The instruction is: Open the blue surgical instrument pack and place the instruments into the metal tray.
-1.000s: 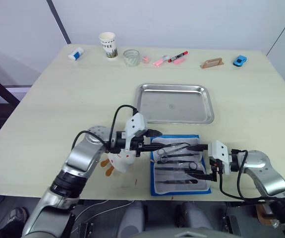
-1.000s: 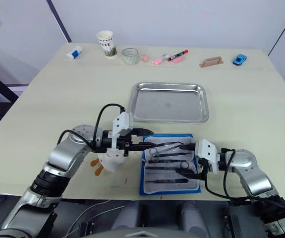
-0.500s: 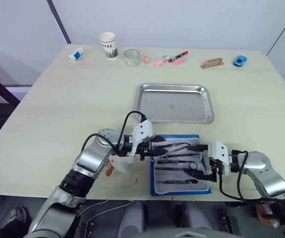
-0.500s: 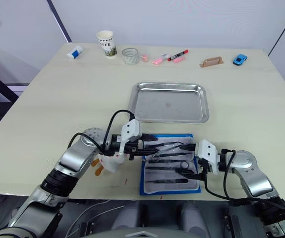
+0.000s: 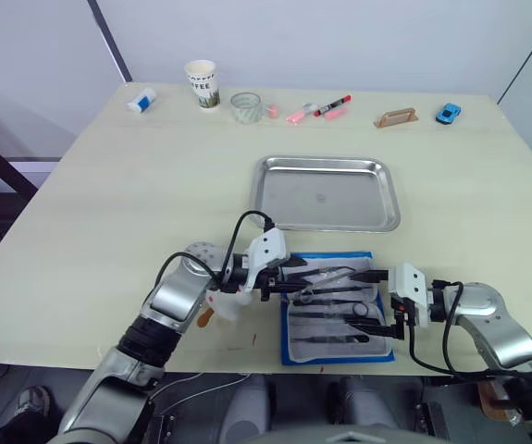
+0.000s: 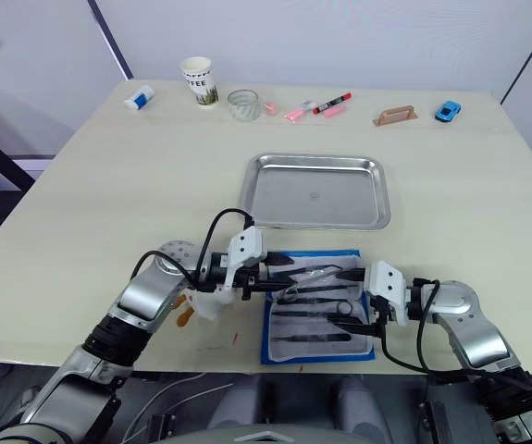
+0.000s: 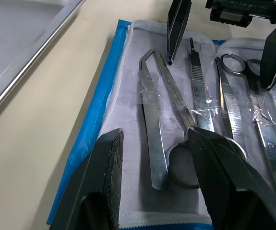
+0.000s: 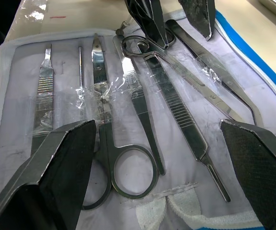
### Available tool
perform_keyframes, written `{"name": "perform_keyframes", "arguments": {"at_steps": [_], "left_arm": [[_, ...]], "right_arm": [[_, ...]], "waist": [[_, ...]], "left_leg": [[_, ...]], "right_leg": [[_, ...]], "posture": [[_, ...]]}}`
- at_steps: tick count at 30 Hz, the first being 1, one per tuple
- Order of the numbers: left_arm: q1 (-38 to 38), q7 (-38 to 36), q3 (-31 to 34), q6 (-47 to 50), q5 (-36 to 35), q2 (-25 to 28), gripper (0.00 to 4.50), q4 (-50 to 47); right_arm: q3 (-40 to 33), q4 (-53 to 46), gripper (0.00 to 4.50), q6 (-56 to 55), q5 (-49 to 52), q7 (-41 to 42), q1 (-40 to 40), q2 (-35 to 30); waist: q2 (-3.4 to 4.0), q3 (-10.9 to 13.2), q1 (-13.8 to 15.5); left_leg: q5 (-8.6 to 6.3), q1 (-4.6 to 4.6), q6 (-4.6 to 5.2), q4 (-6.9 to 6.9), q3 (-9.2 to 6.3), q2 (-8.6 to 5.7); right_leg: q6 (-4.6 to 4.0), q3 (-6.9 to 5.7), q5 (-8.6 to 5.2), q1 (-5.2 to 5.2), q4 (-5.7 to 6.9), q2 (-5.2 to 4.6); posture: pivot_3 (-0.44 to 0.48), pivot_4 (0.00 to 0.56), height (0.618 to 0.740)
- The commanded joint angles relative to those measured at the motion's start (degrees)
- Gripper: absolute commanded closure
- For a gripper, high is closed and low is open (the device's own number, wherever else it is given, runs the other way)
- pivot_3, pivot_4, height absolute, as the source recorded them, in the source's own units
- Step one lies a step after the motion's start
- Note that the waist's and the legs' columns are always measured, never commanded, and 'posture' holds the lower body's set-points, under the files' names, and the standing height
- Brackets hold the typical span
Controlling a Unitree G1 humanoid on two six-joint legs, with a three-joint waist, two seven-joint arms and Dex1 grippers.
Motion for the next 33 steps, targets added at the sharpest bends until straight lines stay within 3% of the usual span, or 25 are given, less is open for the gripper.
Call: {"name": "perform_keyframes", "arguments": {"at_steps": [1,22,23,24,26,33], "left_arm": [[-1.1,-0.1,-0.4,-0.9,0.4,-0.5,3.02,0.0],[-2.6,0.1,-3.1,0.6,4.4,-0.5,3.02,0.9],[-2.6,0.1,-3.2,0.9,4.4,-0.5,3.45,0.9],[-2.6,0.2,-3.2,1.2,4.5,-0.7,3.57,0.9],[-2.8,0.3,-3.3,1.5,4.8,-0.8,4.40,1.0],[-4.1,0.1,-3.4,1.0,5.9,-0.6,4.46,1.5]], "right_arm": [[1.5,2.2,0.00,2.5,-3.1,-0.9,1.3,-1.0],[1.6,1.4,0.00,3.7,-3.0,-1.1,1.2,-0.9],[1.6,1.4,0.00,3.7,-3.0,-1.1,1.2,-0.9],[1.6,1.3,0.00,3.7,-3.0,-1.1,1.2,-0.9],[1.7,1.2,0.00,3.8,-3.0,-1.1,1.2,-0.9],[1.8,1.2,0.00,4.0,-3.1,-1.0,1.1,-0.9]], "waist": [[0.00,0.0,0.0],[0.00,0.0,0.0],[0.00,0.0,0.0],[0.00,0.0,0.0],[0.00,0.0,0.0],[0.01,0.0,0.0]], "left_leg": [[0.00,0.00,0.00,0.00,0.00,0.00],[0.00,0.00,0.00,0.00,0.00,0.00],[0.00,0.00,0.00,0.00,0.00,0.00],[0.00,0.00,0.00,0.00,0.00,0.00],[0.00,0.00,0.00,0.00,0.00,0.00],[0.00,0.00,0.00,0.00,0.00,0.00]], "right_leg": [[0.00,0.00,0.00,0.00,0.00,0.00],[0.00,0.00,0.00,0.00,0.00,0.00],[0.00,0.01,0.00,0.00,0.00,0.00],[0.00,0.00,0.00,0.00,0.00,0.00],[0.00,0.00,0.00,0.00,0.00,0.00],[0.00,0.00,0.00,0.01,0.00,0.00]], "posture": [[0.000,0.150,0.740],[0.000,0.150,0.740],[0.000,0.150,0.740],[0.000,0.150,0.740],[0.000,0.150,0.740],[0.000,0.150,0.740]]}}
